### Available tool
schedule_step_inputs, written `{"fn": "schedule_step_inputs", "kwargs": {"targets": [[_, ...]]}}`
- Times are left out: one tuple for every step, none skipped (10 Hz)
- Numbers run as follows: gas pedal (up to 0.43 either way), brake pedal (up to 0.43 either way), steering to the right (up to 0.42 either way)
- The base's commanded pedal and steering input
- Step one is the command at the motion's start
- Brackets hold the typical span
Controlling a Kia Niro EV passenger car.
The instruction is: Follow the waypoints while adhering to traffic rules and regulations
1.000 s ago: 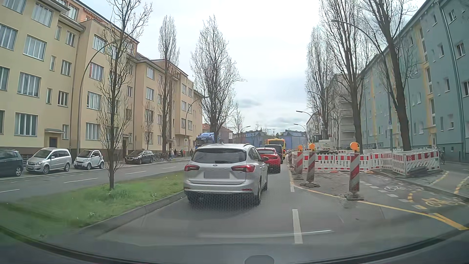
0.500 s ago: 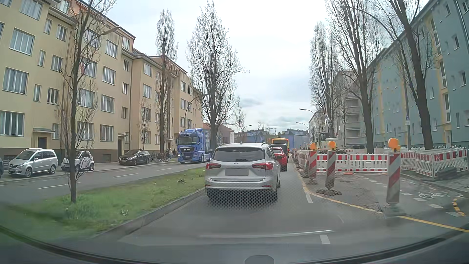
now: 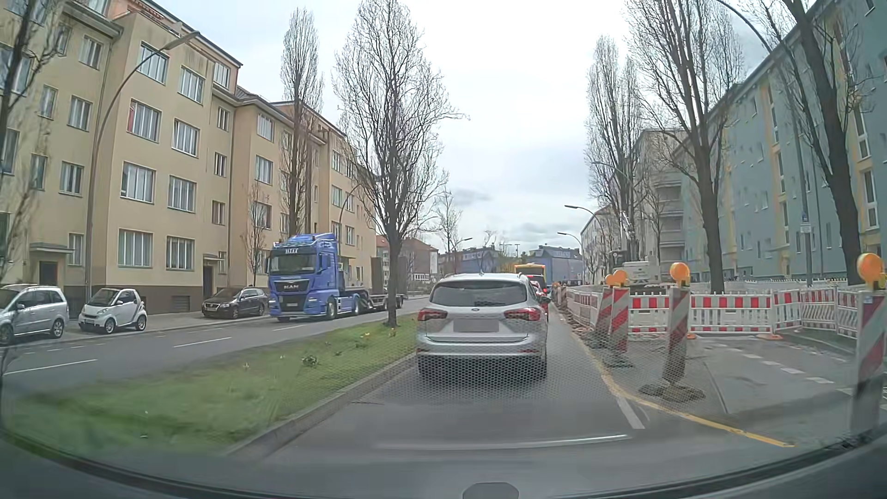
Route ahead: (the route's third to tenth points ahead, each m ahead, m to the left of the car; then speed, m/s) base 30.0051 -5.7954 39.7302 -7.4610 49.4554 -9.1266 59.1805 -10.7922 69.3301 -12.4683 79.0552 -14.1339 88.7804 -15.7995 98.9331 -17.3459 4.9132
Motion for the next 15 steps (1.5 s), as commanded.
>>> {"fn": "schedule_step_inputs", "kwargs": {"targets": [[0.079,0.0,0.05],[0.079,0.0,0.056],[0.079,0.0,0.063],[0.079,0.0,0.073],[0.079,0.0,0.082],[0.079,0.0,0.083],[0.079,0.0,0.083],[0.079,0.0,0.083],[0.079,0.0,0.083],[0.079,0.0,0.08],[0.079,0.0,0.076],[0.098,0.0,0.076],[0.098,0.0,0.076],[0.098,0.0,0.076],[0.087,0.0,0.071]]}}
